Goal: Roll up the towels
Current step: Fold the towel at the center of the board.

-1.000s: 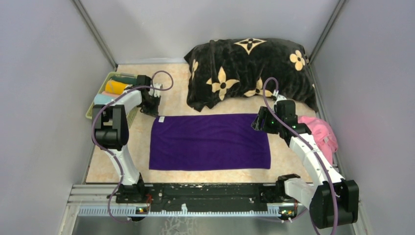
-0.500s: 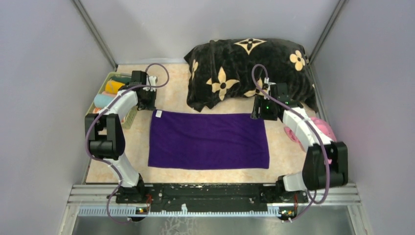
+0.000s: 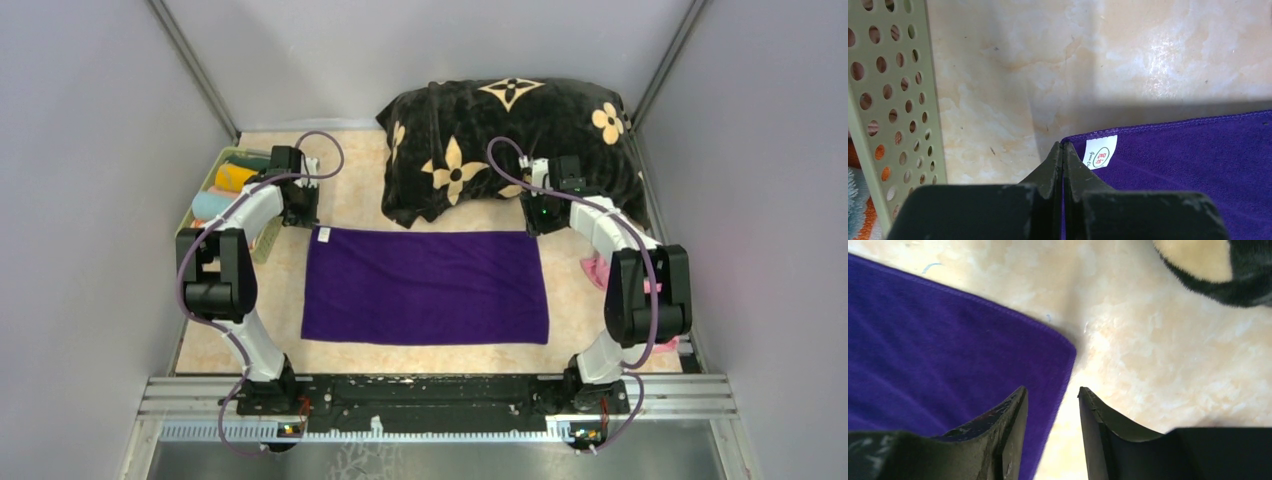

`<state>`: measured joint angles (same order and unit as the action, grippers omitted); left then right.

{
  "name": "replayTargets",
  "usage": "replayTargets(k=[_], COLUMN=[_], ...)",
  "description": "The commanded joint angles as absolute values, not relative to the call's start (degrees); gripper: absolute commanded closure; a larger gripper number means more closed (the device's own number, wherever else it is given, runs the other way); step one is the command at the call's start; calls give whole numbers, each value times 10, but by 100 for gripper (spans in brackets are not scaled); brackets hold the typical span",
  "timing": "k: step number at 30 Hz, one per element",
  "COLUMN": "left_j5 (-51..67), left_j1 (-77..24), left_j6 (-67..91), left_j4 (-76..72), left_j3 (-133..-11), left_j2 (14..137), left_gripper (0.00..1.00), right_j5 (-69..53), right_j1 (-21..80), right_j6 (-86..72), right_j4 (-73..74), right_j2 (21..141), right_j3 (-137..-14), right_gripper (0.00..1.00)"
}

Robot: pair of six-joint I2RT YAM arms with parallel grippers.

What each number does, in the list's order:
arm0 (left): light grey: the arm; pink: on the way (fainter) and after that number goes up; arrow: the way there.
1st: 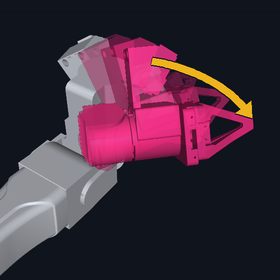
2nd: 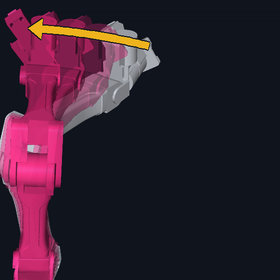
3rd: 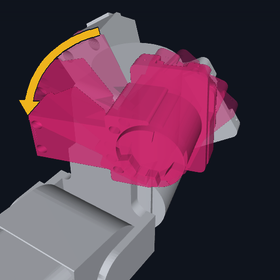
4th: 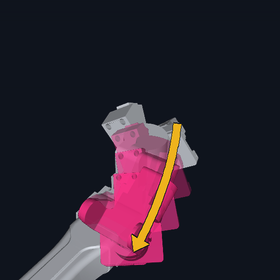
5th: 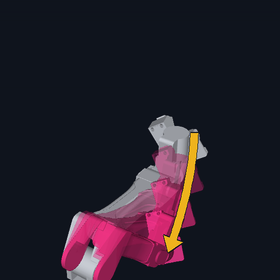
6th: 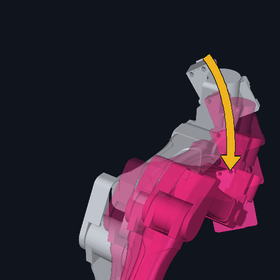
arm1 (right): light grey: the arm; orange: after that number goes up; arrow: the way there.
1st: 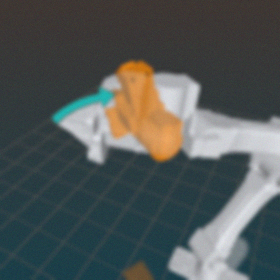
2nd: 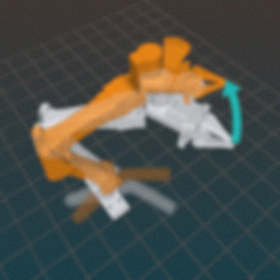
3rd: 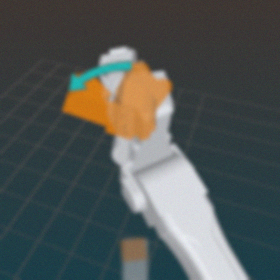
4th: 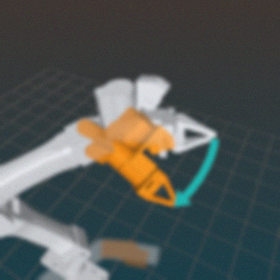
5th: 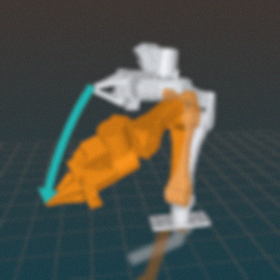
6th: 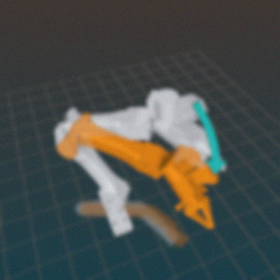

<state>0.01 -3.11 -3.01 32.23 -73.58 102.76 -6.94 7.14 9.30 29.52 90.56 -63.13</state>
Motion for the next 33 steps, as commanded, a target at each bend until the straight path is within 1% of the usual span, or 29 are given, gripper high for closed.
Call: replayTargets(k=[1, 3, 6, 15, 19, 25, 29, 32, 33], left_j5=[-6, -12, -16, -17, -21, -24, -23, -22, -23], left_j1=[-32, -32, -32, -32, -32, -32, -31, -31, -31], left_j6=[-27, -27, -29, -31, -32, -34, -35, -35, -35], left_j4=[327, 327, 327, 328, 328, 329, 329, 330, 331], left_j3=[-750, -749, -748, -749, -750, -750, -751, -754, -755], left_j2=[1025, 1023, 1021, 1026, 1029, 1032, 1036, 1039, 1039], left_gripper=[100, 100, 100, 100, 100, 100, 100, 100, 100], right_j5=[-88, -105, -150, -191, -218, -222, -224, -222, -221], right_j1=[56, 50, 29, 16, 16, 13, 12, 10, 9], right_j6=[203, 228, 232, 264, 273, 281, 295, 299, 301], right_j4=[226, 226, 223, 229, 234, 249, 261, 261, 260], right_j2=[941, 976, 995, 1036, 1050, 1072, 1084, 1088, 1088], right_j3=[-659, -671, -687, -697, -704, -717, -720, -720, -720], right_gripper=[59, 62, 66, 70, 70, 72, 76, 83, 86])
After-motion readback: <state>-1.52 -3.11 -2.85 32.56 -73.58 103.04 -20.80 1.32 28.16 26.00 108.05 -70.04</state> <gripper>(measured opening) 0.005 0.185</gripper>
